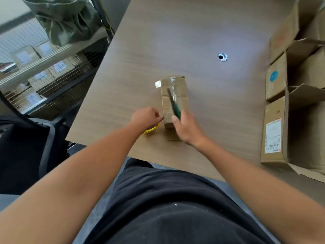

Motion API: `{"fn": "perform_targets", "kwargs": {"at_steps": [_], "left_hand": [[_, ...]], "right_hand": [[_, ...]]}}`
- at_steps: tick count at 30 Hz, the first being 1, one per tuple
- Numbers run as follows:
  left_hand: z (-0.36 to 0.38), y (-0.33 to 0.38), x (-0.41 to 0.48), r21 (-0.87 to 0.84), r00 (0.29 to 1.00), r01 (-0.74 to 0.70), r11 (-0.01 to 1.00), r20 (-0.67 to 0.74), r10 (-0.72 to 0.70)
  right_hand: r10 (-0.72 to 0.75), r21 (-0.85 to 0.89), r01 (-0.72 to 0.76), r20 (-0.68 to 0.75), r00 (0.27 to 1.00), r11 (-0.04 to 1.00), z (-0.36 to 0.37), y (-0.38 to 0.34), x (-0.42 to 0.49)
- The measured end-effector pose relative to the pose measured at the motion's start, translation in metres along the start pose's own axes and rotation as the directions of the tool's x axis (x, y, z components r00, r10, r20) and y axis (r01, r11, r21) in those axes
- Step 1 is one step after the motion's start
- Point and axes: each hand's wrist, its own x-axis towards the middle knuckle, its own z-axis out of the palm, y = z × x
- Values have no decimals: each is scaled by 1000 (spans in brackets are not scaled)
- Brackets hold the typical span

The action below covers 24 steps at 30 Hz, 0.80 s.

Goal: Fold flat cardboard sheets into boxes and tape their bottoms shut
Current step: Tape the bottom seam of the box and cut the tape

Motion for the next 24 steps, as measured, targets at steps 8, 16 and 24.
{"fn": "perform_targets", "kwargs": {"at_steps": [8, 16, 24], "left_hand": [[-11, -24, -20, -339, 999, -25, 941, 15, 32], [-18, -80, -35, 40, 994, 108, 993, -9, -108], [-28, -88, -41, -418, 997, -81, 905, -17, 81]], "right_hand": [[77, -133, -47, 225, 971, 990, 21, -1, -6], [178, -284, -72, 370, 912, 956, 16, -12, 0], [164, 202, -202, 189, 968, 958, 8, -23, -8]]}}
